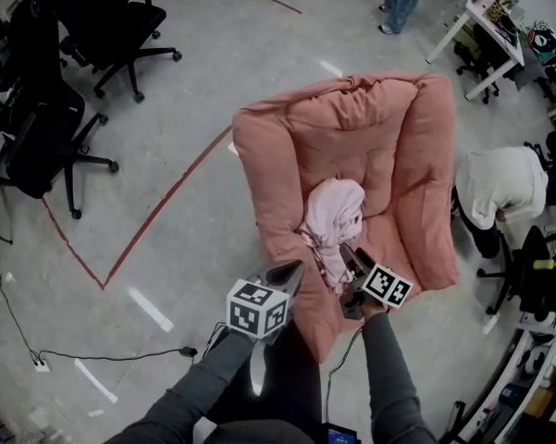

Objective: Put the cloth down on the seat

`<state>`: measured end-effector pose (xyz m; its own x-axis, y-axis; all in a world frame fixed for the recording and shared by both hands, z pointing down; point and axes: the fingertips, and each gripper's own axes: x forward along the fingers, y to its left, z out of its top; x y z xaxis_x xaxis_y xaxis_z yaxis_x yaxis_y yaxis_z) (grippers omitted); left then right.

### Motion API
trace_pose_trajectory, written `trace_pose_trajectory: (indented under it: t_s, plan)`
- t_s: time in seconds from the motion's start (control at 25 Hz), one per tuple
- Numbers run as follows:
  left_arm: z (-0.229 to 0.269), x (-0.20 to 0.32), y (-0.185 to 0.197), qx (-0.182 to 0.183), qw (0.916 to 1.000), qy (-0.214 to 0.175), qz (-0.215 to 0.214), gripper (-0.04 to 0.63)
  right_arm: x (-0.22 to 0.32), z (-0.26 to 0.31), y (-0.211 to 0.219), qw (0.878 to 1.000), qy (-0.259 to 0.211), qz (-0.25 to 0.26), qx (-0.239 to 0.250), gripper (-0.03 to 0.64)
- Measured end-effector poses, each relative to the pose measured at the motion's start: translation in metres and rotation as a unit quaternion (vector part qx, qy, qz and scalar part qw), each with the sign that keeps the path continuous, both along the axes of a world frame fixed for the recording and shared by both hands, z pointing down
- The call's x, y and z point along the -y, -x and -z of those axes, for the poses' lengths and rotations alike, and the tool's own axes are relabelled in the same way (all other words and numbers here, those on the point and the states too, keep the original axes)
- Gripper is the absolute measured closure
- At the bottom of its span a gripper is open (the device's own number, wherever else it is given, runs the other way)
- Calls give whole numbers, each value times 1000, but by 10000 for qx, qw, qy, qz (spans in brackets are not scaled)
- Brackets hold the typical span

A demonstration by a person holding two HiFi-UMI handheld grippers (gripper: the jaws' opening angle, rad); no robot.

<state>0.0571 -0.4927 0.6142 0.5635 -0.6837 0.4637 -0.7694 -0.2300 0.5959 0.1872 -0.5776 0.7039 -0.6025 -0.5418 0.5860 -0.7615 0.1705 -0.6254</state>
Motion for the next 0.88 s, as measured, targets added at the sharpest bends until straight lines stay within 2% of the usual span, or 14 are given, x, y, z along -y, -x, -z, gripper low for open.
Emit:
trace_pose_trajectory:
  t_s: [0.2, 0.4, 0.56, 0.64, 0.72, 0.76, 0.88]
  plan:
    - [19, 1, -2, -25, 9999, -101, -127, 586, -19, 43, 13, 9981, -319, -45, 525, 348]
    - [36, -6, -3, -59, 9996, -161, -213, 588, -44, 91, 15, 9913, -556, -323, 1150, 348]
    - [53, -10, -8, -76, 9991, -249, -344, 587, -61, 121, -5, 9870, -713, -752, 1230, 348]
    - [61, -11, -12, -52, 9985, -304, -449, 587, -67, 140, -12, 9795, -821, -1009, 1540, 348]
    - [71, -12, -18, -64, 9977, -372, -559, 587, -73, 168, -8, 9625, -933, -1190, 2251, 350]
    - [77, -13, -21, -87, 9972, -413, -615, 587, -76, 180, -9, 9567, -1005, -1256, 2426, 350]
    - [95, -20, -32, -145, 9950, -570, -812, 587, -90, 207, -21, 9510, -1354, -1442, 2376, 351]
